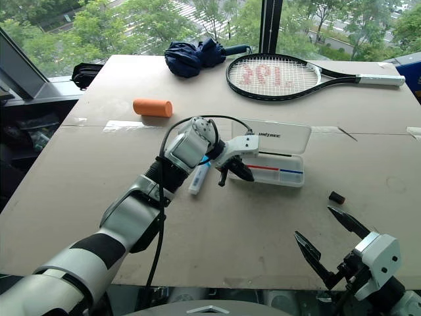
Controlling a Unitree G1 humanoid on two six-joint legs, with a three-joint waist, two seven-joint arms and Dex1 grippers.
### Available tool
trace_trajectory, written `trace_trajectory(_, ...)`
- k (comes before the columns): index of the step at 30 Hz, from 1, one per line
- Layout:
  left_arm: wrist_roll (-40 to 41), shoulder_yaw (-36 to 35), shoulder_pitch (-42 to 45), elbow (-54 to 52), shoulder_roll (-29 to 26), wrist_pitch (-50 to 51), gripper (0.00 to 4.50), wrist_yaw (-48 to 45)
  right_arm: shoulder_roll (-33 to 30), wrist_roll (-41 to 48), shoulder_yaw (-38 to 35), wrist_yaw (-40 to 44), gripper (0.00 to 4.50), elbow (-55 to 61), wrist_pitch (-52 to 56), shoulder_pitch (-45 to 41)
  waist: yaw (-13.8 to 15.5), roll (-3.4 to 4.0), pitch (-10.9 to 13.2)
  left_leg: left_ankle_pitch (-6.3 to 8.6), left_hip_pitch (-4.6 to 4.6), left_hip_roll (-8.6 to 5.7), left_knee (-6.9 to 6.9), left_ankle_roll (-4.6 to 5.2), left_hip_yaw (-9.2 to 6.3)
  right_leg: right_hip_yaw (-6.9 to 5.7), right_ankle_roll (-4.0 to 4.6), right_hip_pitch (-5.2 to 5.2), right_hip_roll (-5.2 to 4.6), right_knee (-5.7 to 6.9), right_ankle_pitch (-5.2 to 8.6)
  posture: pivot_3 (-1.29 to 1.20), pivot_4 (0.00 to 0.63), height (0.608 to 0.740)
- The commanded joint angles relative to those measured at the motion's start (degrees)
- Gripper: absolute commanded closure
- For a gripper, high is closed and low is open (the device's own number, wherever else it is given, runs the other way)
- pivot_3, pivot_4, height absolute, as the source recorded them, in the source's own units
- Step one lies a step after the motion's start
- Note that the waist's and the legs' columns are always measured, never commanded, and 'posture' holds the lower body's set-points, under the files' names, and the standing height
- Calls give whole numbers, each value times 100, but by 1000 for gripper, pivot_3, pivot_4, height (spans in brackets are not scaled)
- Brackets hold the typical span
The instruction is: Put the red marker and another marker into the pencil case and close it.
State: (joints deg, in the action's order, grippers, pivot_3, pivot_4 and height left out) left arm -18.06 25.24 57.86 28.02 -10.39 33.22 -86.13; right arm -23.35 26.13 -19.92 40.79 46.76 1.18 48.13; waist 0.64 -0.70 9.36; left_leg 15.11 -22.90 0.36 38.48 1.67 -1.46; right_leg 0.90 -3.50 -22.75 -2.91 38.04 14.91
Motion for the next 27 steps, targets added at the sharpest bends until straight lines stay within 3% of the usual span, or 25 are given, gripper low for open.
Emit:
trace_trajectory(1,149,199,-209,-979,-20,798,4420,108,-43,36,65,6,0,61,-35,-47,5,0,0,0,0,1,1,0,0,0,0,0,0,0,0,0,150,730)
trace_trajectory(12,781,660,-597,-2451,-319,2173,4420,592,-212,210,-416,579,0,-465,-406,299,7,3,-1,0,0,2,3,0,2,2,1,1,-1,-2,0,0,150,730)
trace_trajectory(19,1143,837,-687,-2685,-462,2448,4420,1040,-769,896,-1401,1394,0,-1262,-480,164,9,4,-1,0,1,1,3,0,4,4,1,3,-2,-2,0,0,150,730)
trace_trajectory(27,1552,1007,-761,-2819,-614,2607,4420,1460,-1303,1418,-1952,2046,0,-1794,-246,-144,9,8,-3,0,4,1,3,0,5,6,1,4,-2,-2,0,0,150,730)
